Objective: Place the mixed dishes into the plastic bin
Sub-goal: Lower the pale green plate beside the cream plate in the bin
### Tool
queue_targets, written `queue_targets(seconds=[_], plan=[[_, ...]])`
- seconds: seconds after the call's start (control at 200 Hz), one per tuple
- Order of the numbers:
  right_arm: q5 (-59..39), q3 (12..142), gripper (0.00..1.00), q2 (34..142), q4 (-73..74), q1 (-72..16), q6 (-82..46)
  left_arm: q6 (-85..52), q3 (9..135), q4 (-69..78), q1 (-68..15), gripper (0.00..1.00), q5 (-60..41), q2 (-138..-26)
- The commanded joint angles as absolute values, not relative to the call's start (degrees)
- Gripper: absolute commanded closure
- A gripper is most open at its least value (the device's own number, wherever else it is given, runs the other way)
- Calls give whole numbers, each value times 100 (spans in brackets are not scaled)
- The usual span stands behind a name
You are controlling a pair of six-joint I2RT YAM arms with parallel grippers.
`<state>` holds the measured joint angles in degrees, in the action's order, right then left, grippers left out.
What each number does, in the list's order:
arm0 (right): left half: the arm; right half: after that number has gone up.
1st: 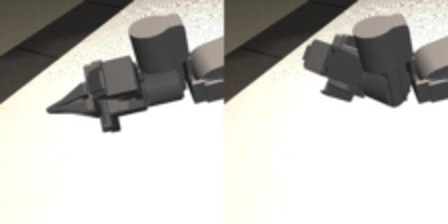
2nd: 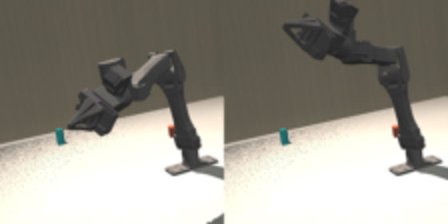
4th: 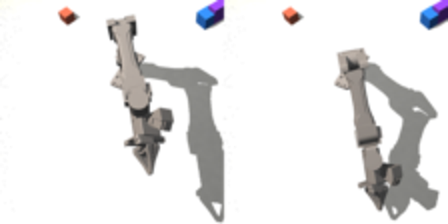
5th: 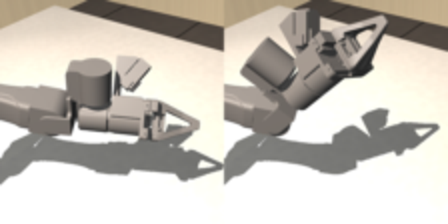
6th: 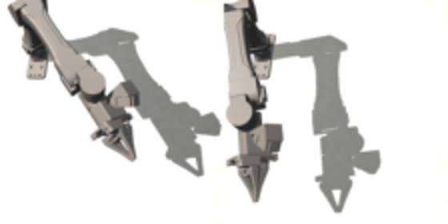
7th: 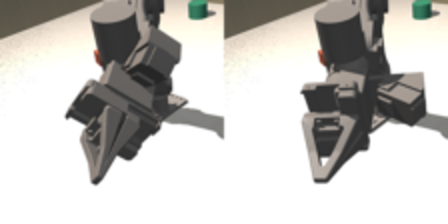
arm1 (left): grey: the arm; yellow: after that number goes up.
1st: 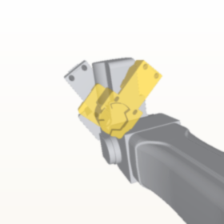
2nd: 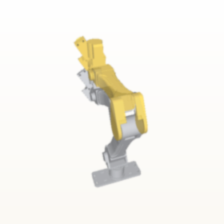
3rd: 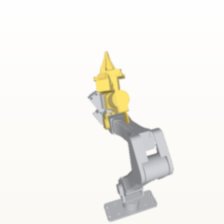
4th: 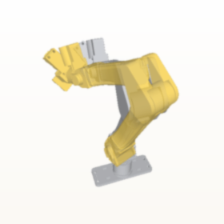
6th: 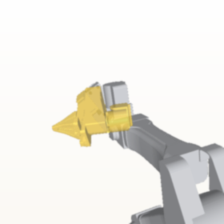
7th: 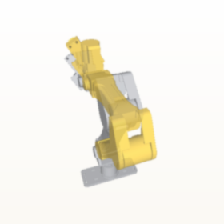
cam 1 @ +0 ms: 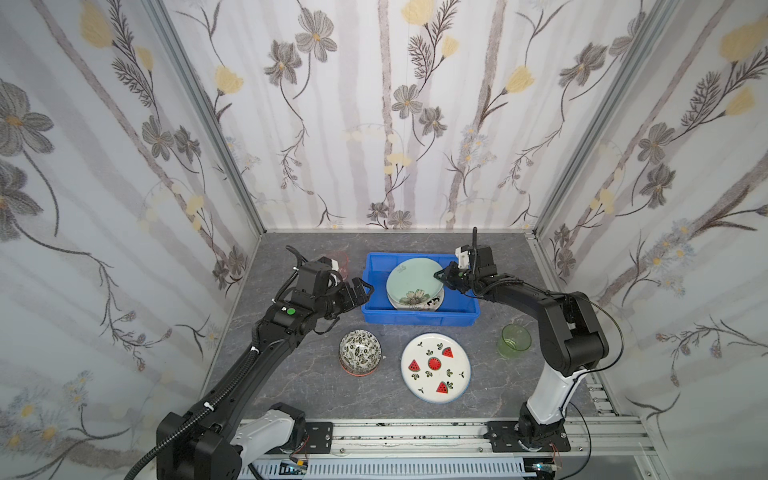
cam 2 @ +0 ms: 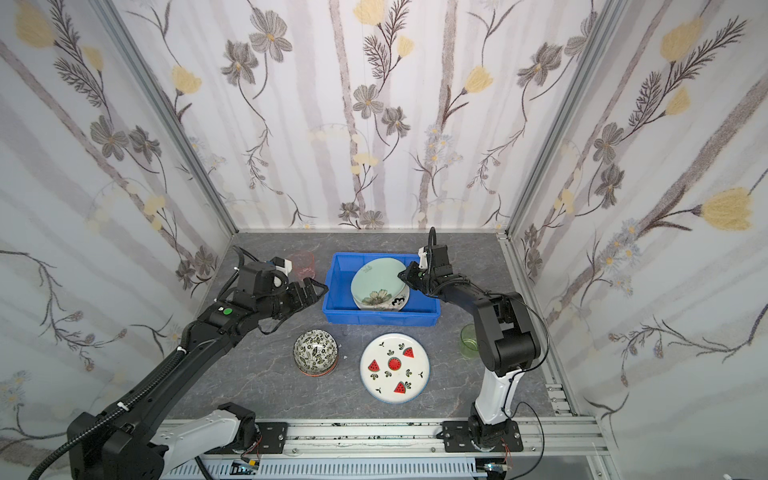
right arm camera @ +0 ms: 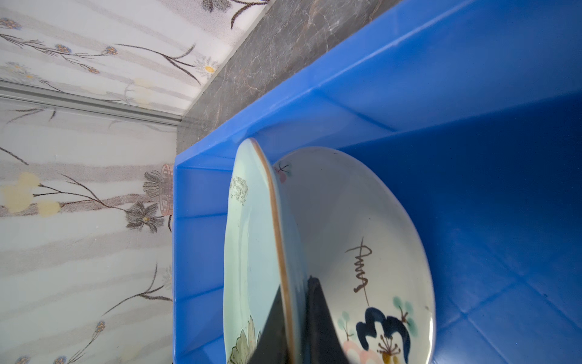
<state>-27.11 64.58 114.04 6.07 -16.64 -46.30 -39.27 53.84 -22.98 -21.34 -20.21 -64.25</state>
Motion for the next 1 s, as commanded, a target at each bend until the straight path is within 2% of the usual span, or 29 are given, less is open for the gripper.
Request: queue_targets(seconds=[0.0, 0.15, 0.515, 0.819, 0.999], plan=[[-2926, 6539, 100, 11476, 1436, -1670, -4816, -3832, 5423, -2257, -2101, 0, -2055, -6490], [-2877, 6489, 100, 11533, 1467, -1670, -4821, -3806, 5397, -2241, -2075, 0, -2040, -6513], [-2802, 6304, 90, 11654, 1602, -1670, -4854, -3841, 5235, -2236, -2043, 0, -2075, -6418], [-2686, 6259, 74, 11697, 1447, -1661, -4705, -3894, 5107, -2225, -2018, 0, -2071, -6251], [-2532, 6255, 68, 11681, 1309, -1658, -4581, -3931, 5020, -2226, -2025, 0, -2069, -6180]])
